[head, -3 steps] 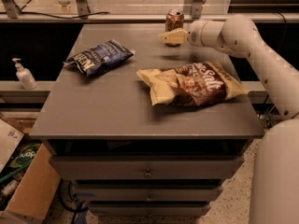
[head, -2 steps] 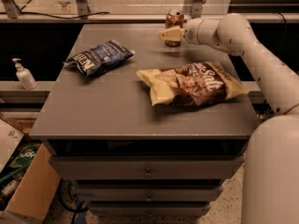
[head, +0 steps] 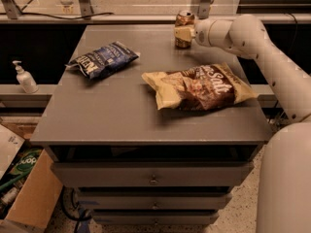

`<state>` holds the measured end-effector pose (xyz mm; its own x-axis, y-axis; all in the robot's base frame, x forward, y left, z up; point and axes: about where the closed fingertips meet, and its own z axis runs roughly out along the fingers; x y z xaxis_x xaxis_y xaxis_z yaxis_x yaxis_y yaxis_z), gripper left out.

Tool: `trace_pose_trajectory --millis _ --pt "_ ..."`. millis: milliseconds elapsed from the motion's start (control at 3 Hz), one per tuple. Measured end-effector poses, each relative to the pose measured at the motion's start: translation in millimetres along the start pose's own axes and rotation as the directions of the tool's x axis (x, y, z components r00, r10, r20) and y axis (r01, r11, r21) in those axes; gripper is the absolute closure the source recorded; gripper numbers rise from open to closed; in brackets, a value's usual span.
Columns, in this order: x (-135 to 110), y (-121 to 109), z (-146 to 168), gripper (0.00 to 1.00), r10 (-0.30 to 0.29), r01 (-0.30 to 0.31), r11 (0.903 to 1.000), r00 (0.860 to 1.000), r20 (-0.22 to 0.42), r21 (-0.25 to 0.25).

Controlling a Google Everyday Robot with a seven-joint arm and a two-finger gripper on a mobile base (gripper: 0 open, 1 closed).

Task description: Move orange can near blue chip bag

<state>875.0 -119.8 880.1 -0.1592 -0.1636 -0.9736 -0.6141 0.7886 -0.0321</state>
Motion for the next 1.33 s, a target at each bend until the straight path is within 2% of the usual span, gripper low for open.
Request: trace_pose_trajectory --millis 333,667,1000,1333 --pt "-1 17 -21 0.88 -0.007 0.006 0.9986 1.0 -0.013 -0.053" --pt "-1 55 -35 1.0 -0.014 0.01 0.9852 1.0 -0.017 -0.171" --pt "-1 107 -31 1.0 -0.026 0.019 0.9484 1.0 -0.017 -0.316" --pt "-4 155 -16 1.0 -0.034 0.031 0.8989 0.999 0.001 -0.437"
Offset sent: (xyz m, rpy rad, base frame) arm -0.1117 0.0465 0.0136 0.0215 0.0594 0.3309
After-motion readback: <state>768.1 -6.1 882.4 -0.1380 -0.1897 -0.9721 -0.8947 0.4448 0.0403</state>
